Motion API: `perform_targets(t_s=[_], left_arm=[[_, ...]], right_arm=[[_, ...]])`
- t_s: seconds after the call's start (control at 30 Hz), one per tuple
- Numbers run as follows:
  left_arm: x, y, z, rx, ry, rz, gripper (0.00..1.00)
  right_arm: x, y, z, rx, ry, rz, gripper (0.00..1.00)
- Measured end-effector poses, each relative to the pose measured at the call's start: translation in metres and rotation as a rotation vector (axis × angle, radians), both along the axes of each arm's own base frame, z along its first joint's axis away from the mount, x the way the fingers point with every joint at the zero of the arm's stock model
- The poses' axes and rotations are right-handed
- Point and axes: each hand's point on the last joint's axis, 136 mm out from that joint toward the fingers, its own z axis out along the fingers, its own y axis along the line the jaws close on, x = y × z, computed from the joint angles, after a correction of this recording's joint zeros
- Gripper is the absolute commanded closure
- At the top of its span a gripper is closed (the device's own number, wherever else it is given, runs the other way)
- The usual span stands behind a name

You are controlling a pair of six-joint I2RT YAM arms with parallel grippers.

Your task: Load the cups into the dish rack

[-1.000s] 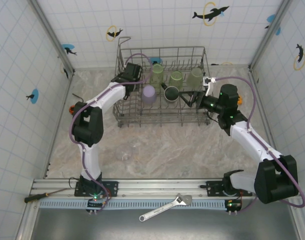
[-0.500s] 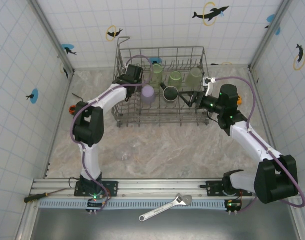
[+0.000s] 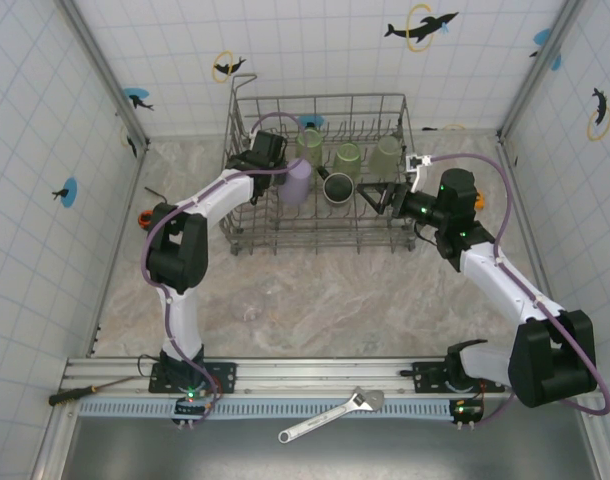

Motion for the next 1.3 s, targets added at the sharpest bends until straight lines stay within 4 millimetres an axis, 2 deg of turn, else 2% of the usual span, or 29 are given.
perform_targets(t_s=[0.1,0.17,0.27,0.63,1.07,1.3], left_arm=[[0.0,0.002,0.001,0.001,-0.005,0.011,0.03],[0.0,0.003,0.001,0.0,-0.01,0.024,0.07],[0.001,0.006,0.003,0.009,-0.018,0.041,0.03],[0.002,0.015,0.008,0.04,-0.059,0.107,0.02],[0.01,0.017,0.027,0.02,-0.125,0.157,0.02],[0.013,0.012,0.048,-0.059,-0.166,0.163,0.02]], right_arm=[[0.0,0.0,0.0,0.002,0.004,0.0,0.01],[0.0,0.0,0.0,0.002,0.005,0.0,0.01],[0.0,0.0,-0.002,0.002,0.01,-0.003,0.01],[0.0,0.001,-0.004,0.001,0.017,-0.009,0.01],[-0.002,0.005,-0.004,-0.001,0.016,-0.001,0.01],[-0.004,0.008,-0.005,-0.002,0.016,0.003,0.01]])
